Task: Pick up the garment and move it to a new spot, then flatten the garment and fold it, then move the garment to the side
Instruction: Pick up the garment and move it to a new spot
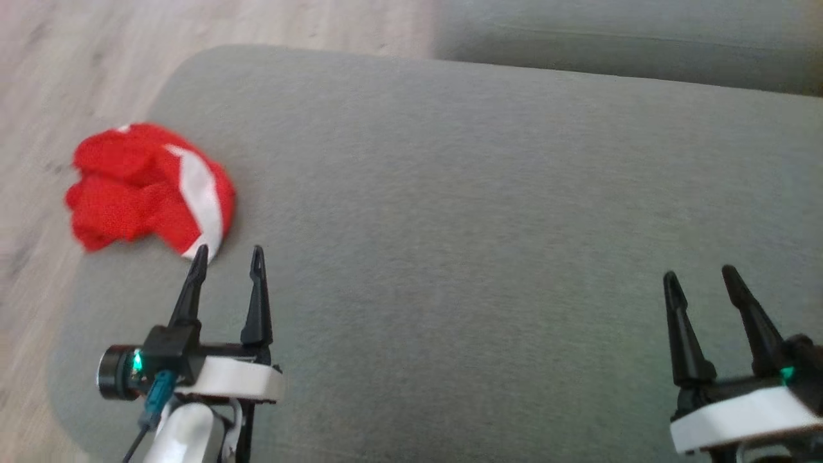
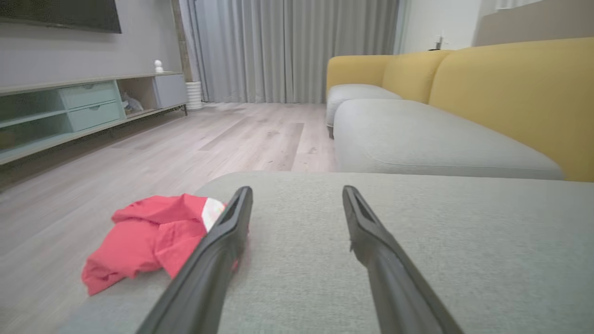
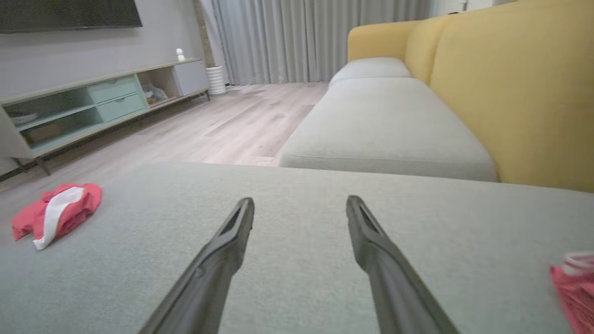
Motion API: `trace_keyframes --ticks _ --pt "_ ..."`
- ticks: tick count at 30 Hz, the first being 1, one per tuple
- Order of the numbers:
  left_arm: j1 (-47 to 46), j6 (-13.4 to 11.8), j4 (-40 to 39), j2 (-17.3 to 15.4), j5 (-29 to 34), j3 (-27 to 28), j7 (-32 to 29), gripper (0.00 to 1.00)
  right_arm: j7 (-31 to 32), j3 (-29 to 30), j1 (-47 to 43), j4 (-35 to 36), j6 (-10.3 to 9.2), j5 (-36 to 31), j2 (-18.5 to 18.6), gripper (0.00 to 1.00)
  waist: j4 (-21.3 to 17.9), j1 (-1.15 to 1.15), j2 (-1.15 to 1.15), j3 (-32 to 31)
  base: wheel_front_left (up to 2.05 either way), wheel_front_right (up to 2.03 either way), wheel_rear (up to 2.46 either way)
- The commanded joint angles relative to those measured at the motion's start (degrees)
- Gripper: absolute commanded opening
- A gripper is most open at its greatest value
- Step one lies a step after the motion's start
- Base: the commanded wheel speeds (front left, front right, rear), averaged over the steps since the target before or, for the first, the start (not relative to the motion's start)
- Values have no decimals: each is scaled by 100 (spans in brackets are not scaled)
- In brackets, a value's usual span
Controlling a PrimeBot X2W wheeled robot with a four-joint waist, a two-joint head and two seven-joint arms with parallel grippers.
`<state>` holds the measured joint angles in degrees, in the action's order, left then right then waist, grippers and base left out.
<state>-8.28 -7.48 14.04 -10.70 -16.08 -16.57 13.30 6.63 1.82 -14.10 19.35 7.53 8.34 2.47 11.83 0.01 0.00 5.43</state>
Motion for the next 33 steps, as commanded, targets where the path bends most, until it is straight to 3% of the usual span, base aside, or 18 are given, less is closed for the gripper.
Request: trace_keyframes --ticks 1,11,21,26,33 --pt "-268 23 -98 -25 21 215 85 100 41 -163 354 269 -4 -62 41 100 473 -1 0 215 0 0 0" --pt "-505 74 -37 274 51 639 167 100 395 -362 791 562 -4 -364 206 100 1427 -1 0 607 0 0 0" --pt "-1169 457 347 596 54 1115 169 100 993 -309 1203 1077 -4 -443 674 100 1576 -1 0 1549 0 0 0" --pt "-2058 805 1294 660 8 1146 169 100 1319 -198 1364 1368 -4 -440 905 100 1456 -1 0 2124 0 0 0" --pt "-3209 1188 3406 629 -171 1119 9 100 1456 -119 1516 1429 -4 -323 1000 100 1160 -1 0 2428 0 0 0"
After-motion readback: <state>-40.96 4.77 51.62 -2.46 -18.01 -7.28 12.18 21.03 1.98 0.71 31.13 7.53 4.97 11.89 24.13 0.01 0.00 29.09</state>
